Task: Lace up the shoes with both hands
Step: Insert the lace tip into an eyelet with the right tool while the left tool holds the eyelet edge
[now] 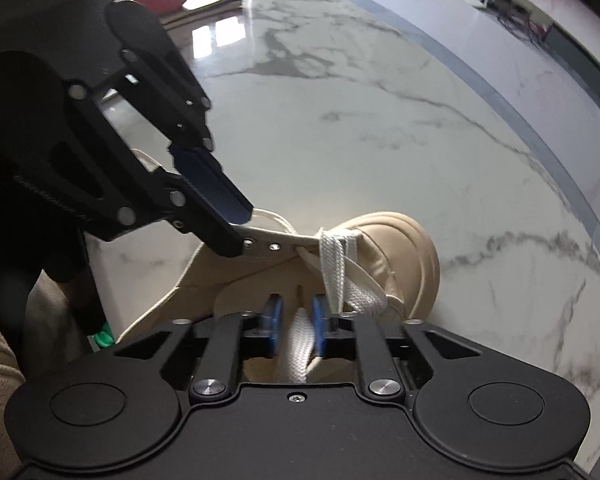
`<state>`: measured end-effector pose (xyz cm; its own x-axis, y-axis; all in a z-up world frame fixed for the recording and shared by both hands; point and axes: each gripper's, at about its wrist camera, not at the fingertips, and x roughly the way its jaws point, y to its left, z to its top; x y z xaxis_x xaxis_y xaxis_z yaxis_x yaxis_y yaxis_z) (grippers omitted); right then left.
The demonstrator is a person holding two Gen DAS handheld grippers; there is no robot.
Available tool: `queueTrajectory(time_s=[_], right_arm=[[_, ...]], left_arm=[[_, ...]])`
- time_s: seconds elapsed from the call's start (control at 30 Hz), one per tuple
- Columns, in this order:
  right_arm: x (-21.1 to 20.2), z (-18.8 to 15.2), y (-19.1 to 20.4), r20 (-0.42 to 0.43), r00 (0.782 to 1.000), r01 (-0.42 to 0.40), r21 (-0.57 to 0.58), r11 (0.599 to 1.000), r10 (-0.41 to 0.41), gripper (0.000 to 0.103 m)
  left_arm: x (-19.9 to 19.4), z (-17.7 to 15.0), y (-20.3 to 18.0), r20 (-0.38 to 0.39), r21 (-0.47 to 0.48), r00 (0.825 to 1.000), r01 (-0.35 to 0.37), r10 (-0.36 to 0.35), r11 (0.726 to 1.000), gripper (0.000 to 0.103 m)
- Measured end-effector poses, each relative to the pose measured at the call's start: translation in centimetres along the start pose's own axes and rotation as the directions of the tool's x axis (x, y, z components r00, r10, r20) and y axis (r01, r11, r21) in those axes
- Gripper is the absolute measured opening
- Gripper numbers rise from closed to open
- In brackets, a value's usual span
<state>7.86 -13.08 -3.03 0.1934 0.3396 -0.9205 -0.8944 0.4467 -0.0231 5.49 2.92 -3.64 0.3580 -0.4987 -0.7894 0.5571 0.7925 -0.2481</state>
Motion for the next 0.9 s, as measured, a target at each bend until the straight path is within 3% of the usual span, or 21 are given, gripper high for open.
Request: queueTrajectory(time_s=[0.1,0.57,0.9], right_arm=[[0.4,-0.1,-0.1,-0.012,1.000,0.000,0.005,1.000,0.000,0.001],[-2.0,-0.2,0.0,0.109,0.991,-0.076,-0.060,0.995,0.082,0.001],[-1.3,0.0,-0.1,0.108,0.990,-0.085,-0.066,0.994,0.091,0.001]], left_arm=[[0.0,0.1,0.0,-0.002,0.002,1.000,0.002,-0.002,1.000,0.015],[0.2,0.5,-0.1,-0.016,0.021,1.000,0.024,-0.023,1.000,0.015],[-0.4,0.9,-0.8,-0.024,0.083,0.998,0.051,-0.050,0.995,0.015]])
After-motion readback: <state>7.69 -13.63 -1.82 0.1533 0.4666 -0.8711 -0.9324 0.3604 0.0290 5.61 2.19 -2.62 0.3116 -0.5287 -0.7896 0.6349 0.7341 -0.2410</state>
